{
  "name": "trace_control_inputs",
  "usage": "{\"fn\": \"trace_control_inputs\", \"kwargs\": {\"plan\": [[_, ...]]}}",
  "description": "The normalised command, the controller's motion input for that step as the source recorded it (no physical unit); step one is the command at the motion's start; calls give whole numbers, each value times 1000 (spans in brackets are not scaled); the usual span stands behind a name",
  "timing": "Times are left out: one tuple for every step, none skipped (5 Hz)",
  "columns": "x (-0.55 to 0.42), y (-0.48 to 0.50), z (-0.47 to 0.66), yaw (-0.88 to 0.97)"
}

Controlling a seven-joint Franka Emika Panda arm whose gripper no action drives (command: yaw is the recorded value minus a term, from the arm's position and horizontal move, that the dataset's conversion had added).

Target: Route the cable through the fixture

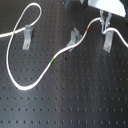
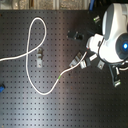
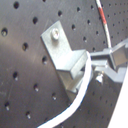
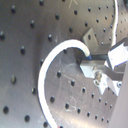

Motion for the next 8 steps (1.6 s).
{"fn": "trace_control_inputs", "kwargs": {"plan": [[122, -170, 409, 831], [65, -161, 411, 829], [-113, -118, 212, 417], [-101, 32, 60, -397], [-169, 38, 15, -709], [-137, -45, 0, -700], [-204, 26, -24, -723], [-16, 6, 0, 0]]}}
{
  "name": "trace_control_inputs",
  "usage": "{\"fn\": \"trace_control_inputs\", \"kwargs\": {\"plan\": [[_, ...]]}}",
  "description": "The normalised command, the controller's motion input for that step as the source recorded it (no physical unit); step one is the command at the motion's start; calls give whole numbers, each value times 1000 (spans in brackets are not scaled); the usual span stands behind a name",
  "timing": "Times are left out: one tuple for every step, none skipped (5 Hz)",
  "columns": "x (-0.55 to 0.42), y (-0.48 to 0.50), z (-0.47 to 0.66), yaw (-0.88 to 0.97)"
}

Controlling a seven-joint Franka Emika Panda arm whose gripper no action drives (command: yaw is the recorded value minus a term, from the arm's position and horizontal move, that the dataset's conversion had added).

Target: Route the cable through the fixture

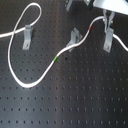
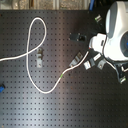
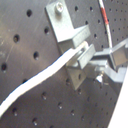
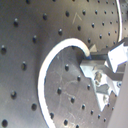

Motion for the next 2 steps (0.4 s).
{"fn": "trace_control_inputs", "kwargs": {"plan": [[-264, 290, 3, 83], [-60, 175, 1, 60]]}}
